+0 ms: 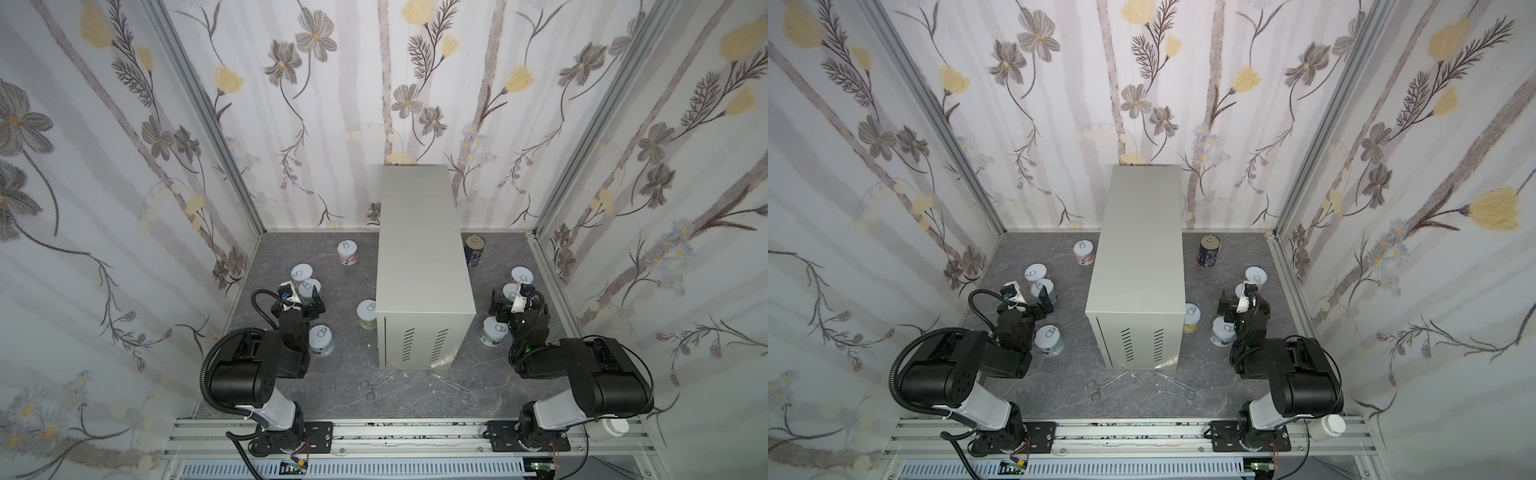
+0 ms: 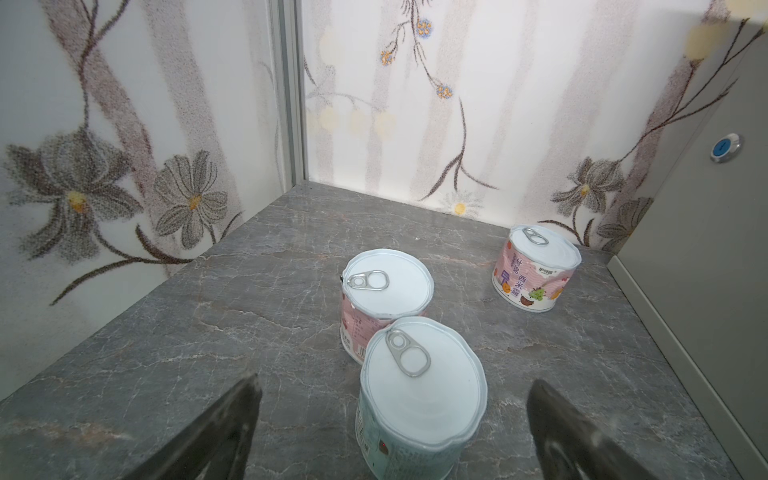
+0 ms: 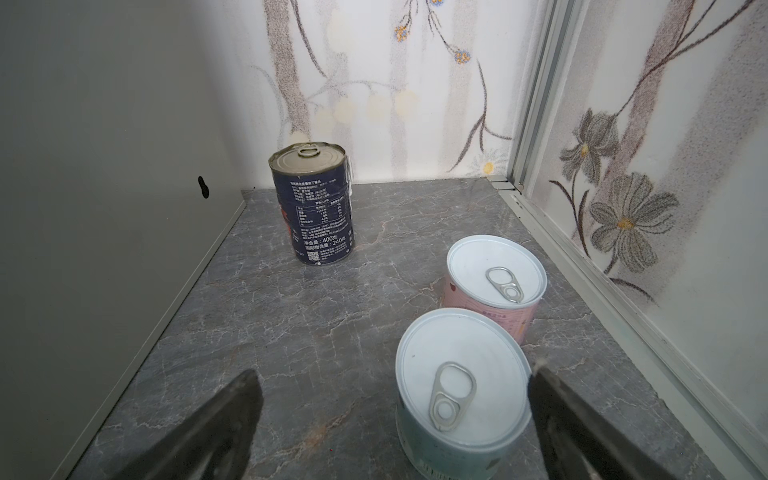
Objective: Place and organize the canned foods onto the counter
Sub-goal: 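Raise both arms from rest toward the cans beside the cabinet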
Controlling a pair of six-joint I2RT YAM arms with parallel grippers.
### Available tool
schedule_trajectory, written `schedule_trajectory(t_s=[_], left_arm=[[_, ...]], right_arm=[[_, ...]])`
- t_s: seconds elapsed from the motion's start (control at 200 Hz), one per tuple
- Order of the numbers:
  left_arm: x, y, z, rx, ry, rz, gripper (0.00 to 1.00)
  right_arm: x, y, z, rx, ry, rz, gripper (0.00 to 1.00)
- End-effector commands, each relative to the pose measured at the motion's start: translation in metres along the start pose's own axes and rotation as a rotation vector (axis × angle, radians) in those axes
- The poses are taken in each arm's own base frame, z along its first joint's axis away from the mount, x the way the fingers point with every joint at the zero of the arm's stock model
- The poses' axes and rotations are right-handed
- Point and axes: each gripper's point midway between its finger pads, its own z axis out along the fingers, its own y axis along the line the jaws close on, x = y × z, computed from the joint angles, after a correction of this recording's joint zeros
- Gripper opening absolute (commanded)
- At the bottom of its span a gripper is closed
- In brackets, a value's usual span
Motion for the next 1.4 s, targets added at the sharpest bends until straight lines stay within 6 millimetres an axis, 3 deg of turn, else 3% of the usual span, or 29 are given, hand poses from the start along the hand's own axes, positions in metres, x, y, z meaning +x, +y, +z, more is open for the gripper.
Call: schedule_trajectory(t_s=[0.0, 0.929, 1.134, 1.279, 1.394], left_arm=[[-0.010, 0.000, 0.001, -0.005, -0.037, -0.001, 1.00], [-0.010, 0.000, 0.002, 0.001, -0.034, -0.004, 1.00], [-0.010, 0.000, 0.002, 0.002, -0.035, -0.004, 1.00], [-0.030, -0.013, 0.014, 0.024, 0.023, 0.030, 1.00], [-0.069, -0.021, 0.020, -0.011, 0.036, -0.028, 1.00]], right_arm=[[-0.012, 0.002, 0.000, -0.011, -0.048, -0.014, 1.00], [-0.012, 0.003, 0.000, -0.012, -0.047, -0.013, 1.00], [-0.016, -0.012, 0.000, 0.073, -0.058, 0.018, 1.00], [-0.034, -0.015, 0.011, 0.120, 0.017, 0.006, 1.00], [-0.060, 0.008, 0.012, 0.026, 0.052, 0.071, 1.00]])
